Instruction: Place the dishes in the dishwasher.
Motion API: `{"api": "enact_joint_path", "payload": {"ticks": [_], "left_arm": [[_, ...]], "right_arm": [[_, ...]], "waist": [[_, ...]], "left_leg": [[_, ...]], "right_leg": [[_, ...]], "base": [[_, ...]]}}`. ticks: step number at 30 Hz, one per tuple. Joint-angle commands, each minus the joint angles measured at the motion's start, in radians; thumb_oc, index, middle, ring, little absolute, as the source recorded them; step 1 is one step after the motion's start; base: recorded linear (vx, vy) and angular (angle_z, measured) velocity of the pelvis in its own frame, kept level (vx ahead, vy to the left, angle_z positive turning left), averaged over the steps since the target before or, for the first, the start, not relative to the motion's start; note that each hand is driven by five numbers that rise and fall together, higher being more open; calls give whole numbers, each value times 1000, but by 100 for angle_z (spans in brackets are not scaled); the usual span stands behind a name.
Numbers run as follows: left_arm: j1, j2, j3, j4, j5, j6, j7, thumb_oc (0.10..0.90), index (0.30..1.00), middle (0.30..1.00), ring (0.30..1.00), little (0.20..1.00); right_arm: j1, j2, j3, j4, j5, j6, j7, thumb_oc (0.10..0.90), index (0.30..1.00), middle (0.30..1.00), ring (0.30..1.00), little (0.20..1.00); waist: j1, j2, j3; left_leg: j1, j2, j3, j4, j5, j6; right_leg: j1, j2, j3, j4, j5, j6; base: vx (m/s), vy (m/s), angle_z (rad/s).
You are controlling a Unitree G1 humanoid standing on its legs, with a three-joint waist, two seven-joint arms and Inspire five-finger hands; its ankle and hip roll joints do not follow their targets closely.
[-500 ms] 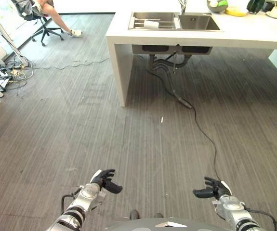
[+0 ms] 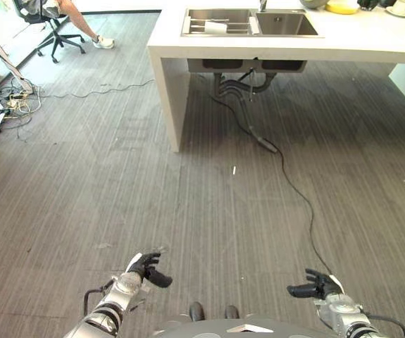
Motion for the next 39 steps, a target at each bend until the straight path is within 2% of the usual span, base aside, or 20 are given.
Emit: {"api": "enact_joint_path", "payload": {"ticks": [1,9,20,27,34,39], "left_arm": [[-59,-34,-12,90,80,-27,20,800,900,900,900,900],[-18,-52,30,98,8,-12,-5,800,900,900,900,900],[-22,-73,28,85,-19,-7,-17,800,900,900,900,900],[-41,-75,22,75,-24,-1,-16,800,900,900,900,900],[-48,-64,19,92,-17,5,-22,800,900,900,900,900],[-48,-63,19,108,-15,12,-26,800,900,900,900,900]], "right_arm": [[-27,-29,41,21,17,-29,-18,800,900,900,900,900],[-32,-23,84,23,-10,-21,26,800,900,900,900,900],[-48,-10,106,55,-49,3,33,800,900,900,900,900],[-54,0,117,51,-49,19,41,800,900,900,900,900],[-53,17,124,64,-29,25,52,800,900,900,900,900],[-48,22,125,74,-25,31,58,800,900,900,900,900]], "waist": [[0,-5,-43],[-14,-7,-40],[-13,2,-61],[-8,-3,-60],[-7,-3,-45],[-6,2,-37]], "left_leg": [[-9,29,2,2,-55,-59],[-33,35,10,2,-46,-65],[-15,31,10,2,-57,-65],[-17,24,6,2,-60,-57],[-34,23,6,2,-54,-50],[-27,27,8,2,-56,-49]], "right_leg": [[-79,-76,17,43,18,136],[-108,-75,30,48,24,130],[-84,-74,29,29,23,129],[-90,-76,36,41,20,130],[-147,-69,77,111,10,128],[-160,-65,81,148,-6,120]], "base": [[29,-7,-3],[-11,-30,-10],[21,-2,0],[4,5,0],[0,-5,0],[22,-50,-2]]}}
